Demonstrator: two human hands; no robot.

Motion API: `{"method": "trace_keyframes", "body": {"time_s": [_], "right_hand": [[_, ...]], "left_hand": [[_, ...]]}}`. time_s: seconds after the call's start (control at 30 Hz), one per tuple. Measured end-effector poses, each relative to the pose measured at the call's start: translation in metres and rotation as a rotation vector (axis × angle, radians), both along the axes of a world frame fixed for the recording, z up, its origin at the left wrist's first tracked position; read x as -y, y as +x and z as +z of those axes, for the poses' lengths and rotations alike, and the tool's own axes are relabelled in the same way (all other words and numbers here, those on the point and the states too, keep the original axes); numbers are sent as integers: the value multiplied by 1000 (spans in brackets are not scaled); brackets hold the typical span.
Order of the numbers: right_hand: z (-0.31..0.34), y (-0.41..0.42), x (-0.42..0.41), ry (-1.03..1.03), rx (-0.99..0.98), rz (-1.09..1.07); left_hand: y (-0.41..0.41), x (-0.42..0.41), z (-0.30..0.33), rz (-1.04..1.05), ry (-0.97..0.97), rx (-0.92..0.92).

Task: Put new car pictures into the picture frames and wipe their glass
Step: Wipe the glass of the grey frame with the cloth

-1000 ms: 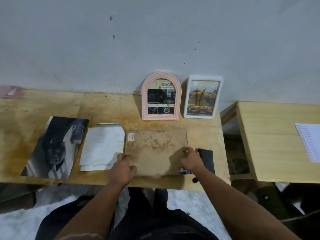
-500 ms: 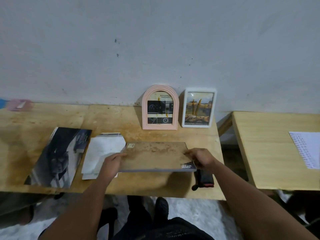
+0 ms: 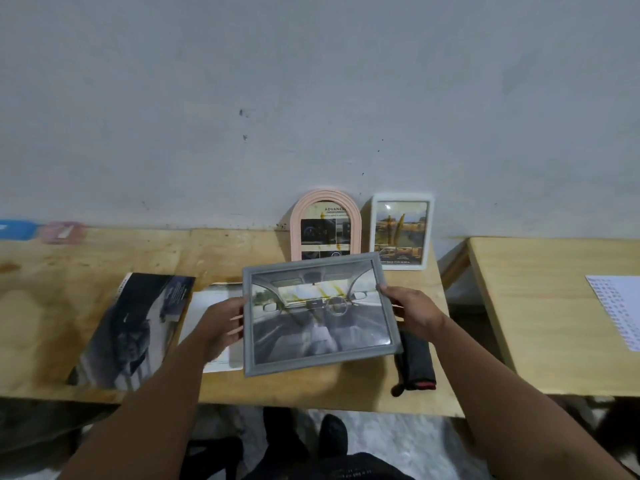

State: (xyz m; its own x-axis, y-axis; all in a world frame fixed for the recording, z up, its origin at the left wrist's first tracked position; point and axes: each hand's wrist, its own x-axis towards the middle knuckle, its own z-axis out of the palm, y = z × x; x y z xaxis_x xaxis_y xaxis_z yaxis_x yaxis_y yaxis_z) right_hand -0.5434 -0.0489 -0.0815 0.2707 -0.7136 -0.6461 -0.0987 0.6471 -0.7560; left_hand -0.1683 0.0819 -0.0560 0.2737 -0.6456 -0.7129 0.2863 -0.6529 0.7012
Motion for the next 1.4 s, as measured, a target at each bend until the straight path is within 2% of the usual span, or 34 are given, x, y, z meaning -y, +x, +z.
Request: {"method": "trace_keyframes", "body": {"time_s": [0.1, 0.2, 0.27, 0.37, 0.43, 0.57, 0.7, 0.83, 0.93, 1.03, 1.17, 1.3, 1.4], "right_hand": [[-9, 13, -15, 44, -39, -109], [-25, 17, -29, -46, -221, -117], [-35, 7, -37, -174, -415, -93], [-48, -23, -50, -272, -816, -74], [-63, -43, -59, -195, -981, -68], [-84, -49, -78, 28, -1008, 102], [-94, -41, -88, 3, -871, -21], [-83, -46, -87, 228, -370, -441], [-60, -51, -81, 350, -28, -611], [-45, -52, -81, 435, 226, -626], [-41, -47, -90, 469, 415, -594], [-42, -26, -108, 507, 535, -561], [-46, 0, -122, 507, 499, -520]], "left_hand": [[-22, -11, -11, 153, 21, -126], [-31, -20, -25, 226, 117, -93], [-32, -21, -37, 188, 161, -28], [-30, -16, -57, 138, 180, 68], [-31, -10, -67, 110, 208, 139], [-32, -1, -73, 113, 219, 304], [-43, 3, -71, 73, 225, 350], [-48, 6, -67, 39, 205, 344], [-52, 12, -61, -30, 154, 366], [-60, 13, -60, -143, 115, 425], [-68, -2, -60, -328, 106, 517], [-70, -33, -58, -528, 88, 625], [-60, -54, -64, -659, 60, 749]]}}
